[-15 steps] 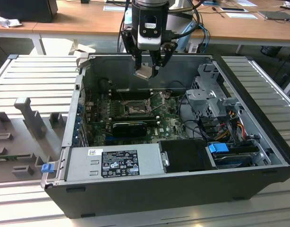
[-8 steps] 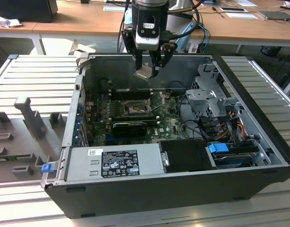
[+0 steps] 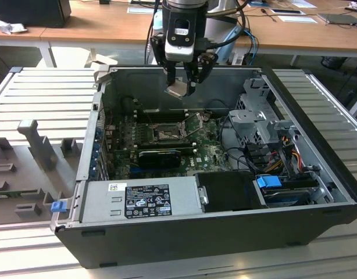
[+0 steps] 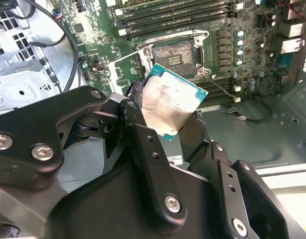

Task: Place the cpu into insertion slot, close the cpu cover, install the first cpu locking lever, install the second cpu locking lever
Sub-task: 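Place the cpu into insertion slot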

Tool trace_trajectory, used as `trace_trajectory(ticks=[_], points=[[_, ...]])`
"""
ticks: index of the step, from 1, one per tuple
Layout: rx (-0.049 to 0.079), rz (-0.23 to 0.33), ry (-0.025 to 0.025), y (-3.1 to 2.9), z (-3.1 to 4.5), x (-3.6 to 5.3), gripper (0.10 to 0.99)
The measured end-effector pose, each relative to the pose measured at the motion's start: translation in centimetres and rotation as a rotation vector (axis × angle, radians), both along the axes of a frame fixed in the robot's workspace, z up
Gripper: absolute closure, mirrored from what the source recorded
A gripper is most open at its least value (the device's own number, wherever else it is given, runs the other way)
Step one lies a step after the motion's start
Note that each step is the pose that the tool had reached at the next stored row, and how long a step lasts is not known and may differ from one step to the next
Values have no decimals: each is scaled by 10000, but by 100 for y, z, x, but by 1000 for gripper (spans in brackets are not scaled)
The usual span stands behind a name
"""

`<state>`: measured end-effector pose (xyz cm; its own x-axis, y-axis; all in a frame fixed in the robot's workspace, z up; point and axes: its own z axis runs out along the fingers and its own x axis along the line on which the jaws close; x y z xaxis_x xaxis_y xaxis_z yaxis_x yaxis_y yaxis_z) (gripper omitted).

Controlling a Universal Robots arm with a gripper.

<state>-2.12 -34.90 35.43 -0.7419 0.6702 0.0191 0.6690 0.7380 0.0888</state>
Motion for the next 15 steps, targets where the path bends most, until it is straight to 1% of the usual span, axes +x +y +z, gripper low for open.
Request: trace_trajectory(ticks=[2, 7, 15], points=[[-12, -403, 0, 0, -1, 0, 557], [-13, -1127, 1, 0, -3, 0, 557], [-17, -1651, 1, 0, -3, 0, 557]])
